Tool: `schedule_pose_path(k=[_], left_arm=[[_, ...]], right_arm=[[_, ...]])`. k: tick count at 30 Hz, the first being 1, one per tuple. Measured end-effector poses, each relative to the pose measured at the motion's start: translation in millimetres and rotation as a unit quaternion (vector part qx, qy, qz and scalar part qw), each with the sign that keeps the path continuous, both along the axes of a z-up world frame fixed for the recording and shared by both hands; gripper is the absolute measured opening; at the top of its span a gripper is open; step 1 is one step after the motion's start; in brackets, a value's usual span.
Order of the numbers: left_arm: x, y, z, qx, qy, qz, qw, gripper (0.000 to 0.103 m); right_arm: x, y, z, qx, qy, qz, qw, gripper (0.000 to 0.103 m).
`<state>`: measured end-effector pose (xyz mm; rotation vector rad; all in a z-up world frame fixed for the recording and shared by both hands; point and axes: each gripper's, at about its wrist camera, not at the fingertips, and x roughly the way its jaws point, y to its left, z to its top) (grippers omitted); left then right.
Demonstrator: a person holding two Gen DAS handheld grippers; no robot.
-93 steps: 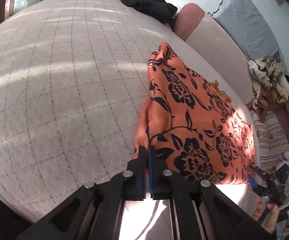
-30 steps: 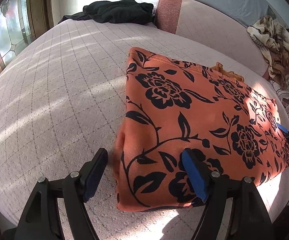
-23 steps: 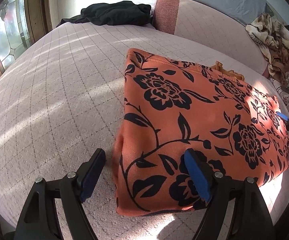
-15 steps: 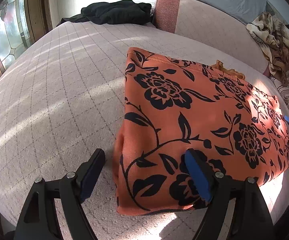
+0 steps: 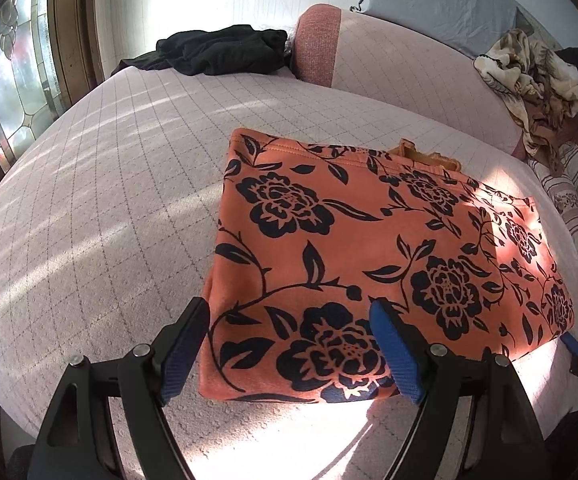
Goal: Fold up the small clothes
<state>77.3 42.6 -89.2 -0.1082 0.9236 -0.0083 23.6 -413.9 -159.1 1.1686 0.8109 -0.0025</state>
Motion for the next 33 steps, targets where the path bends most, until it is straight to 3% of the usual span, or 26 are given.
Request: schedule_pose_path(k=[3,4,5,7,11,13,14,15,16,18,20,21,25,27,31,33], left_arm=[[-3.6,-5.1,0.6,-0.004,0.002,0.0,1.0,0.082],[-3.9,-6.9,-0.4,-0.005,0.004,0.0,1.0,0.082],[-5.4,-8.4,-1.2,-0.005,0.007,-0.001,1.0,0.082],[-3.6,-14.8,-0.5,0.001,0.008,-0.011,0.9999,0.082],[-3.5,-22.7,10.5,0.012,-0.034,-0.019,0.9992,0.082],[6.7,-26.4,3.8,0.006,-0.022,-0.021,0.9995,0.082],[12.6,-29.0,-1.5,0.004,-0.007,-0.026,0.9996,0.082],[17.0,-31.7,-5.8,0.006,0.002,-0.031,0.9995,0.082],[19.7,-33.6,-7.9,0.011,0.004,-0.034,0.9994,0.082],[21.8,-35.8,-8.7,0.014,-0.012,-0.032,0.9993,0.082],[26.5,-37.7,-13.2,0.015,-0.014,-0.036,0.9991,0.082],[30.1,-39.0,-18.8,0.018,-0.005,-0.04,0.999,0.082],[29.6,-42.3,-31.2,0.038,-0.007,-0.041,0.9984,0.084],[29.2,-45.0,-32.5,0.046,-0.008,-0.044,0.9979,0.085],[29.5,-43.9,-33.5,0.045,-0.007,-0.047,0.9979,0.087],[30.0,-43.2,-34.6,0.044,-0.008,-0.051,0.9977,0.089]], right_arm=[[19.2,-4.8,-7.0,0.006,0.023,-0.029,0.999,0.088],[24.1,-5.8,-4.8,-0.011,0.026,-0.029,0.999,0.063],[30.2,-5.2,-6.2,-0.016,0.031,-0.019,0.999,0.008],[33.2,-3.9,-7.1,-0.023,0.039,-0.01,0.999,0.009],[18.1,9.3,33.4,-0.104,-0.007,0.004,0.995,0.009],[25.4,12.4,17.7,-0.141,0.039,0.032,0.989,0.014],[28.7,11.0,1.0,-0.135,0.076,0.047,0.987,0.015],[25.0,4.8,-8.3,-0.095,0.069,0.051,0.992,0.016],[17.9,-3.0,-5.8,-0.077,0.051,0.049,0.994,0.022],[5.8,-16.0,9.6,-0.099,0.047,0.045,0.993,0.035],[-1.0,-31.4,24.3,-0.103,0.028,0.04,0.993,0.074],[0.2,-38.4,33.2,-0.114,0.014,0.039,0.993,0.077],[50.5,-60.4,49.1,-0.117,-0.037,0.091,0.988,0.077],[97.4,-61.3,38.4,-0.112,-0.019,0.129,0.985,0.077],[178.3,-51.4,10.6,-0.148,0.03,0.189,0.97,0.075],[200.7,-46.1,2.5,-0.143,0.031,0.197,0.969,0.063]])
